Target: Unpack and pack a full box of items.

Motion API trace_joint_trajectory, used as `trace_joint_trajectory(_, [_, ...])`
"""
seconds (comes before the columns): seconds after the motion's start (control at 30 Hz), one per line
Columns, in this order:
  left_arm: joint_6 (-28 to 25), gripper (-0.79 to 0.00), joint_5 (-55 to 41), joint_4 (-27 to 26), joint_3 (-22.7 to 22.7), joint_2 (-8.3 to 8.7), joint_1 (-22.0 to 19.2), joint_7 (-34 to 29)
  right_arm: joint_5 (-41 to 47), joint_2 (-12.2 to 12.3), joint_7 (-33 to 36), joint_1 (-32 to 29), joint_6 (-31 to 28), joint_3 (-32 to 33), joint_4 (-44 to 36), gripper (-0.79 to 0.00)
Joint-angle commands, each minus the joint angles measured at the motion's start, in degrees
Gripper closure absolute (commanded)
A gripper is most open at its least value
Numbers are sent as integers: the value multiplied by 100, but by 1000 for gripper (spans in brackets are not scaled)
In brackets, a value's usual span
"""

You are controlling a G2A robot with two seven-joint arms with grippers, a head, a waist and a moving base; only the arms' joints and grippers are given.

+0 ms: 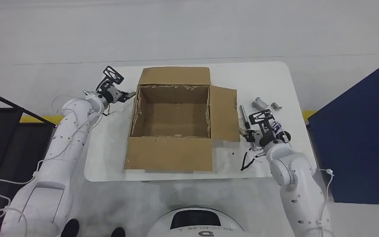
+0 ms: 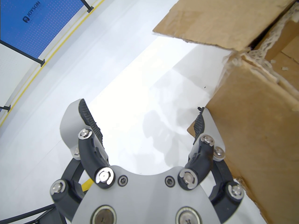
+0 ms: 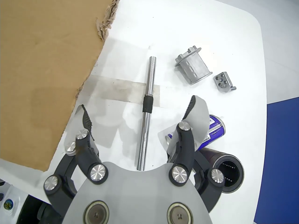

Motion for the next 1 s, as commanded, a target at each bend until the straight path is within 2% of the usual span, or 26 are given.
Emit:
trace_joint_trajectory(0.0, [0, -785, 0, 0, 0, 0, 0, 0, 245, -16, -389, -84, 415, 167, -108, -785])
trace_joint_trajectory(0.07, [0, -785, 0, 0, 0, 0, 0, 0, 447, -30, -775, -290, 657, 298, -298, -785])
trace_joint_trajectory(0.17, [0, -785, 0, 0, 0, 0, 0, 0, 347, -29, -1193, -502, 497, 166, -549, -785])
trace_joint_trajectory(0.23, [0, -785, 0, 0, 0, 0, 0, 0, 2, -36, -932, -363, 579, -117, -514, -785])
trace_joint_trajectory(0.33, [64, -785, 59, -110, 4, 9, 77, 50, -318, -72, -418, 166, 687, -671, -229, -785])
trace_joint_trajectory(0.47, [522, -785, 443, -458, -147, 102, 356, 139, -491, -134, -38, 766, 860, -1215, 222, -785])
trace_joint_trajectory(0.6, [564, -785, 280, -718, -573, 221, 609, 215, -614, -189, 233, 1137, 940, -1644, 463, -785])
trace_joint_trajectory(0.83, [353, -785, -11, -1275, -1366, 432, 1082, 245, -539, -274, 346, 1423, 1013, -2184, 653, -785])
trace_joint_trajectory(0.97, [294, -785, -83, -1443, -1531, 473, 1237, 206, -590, -345, 500, 1669, 1178, -2551, 811, -785])
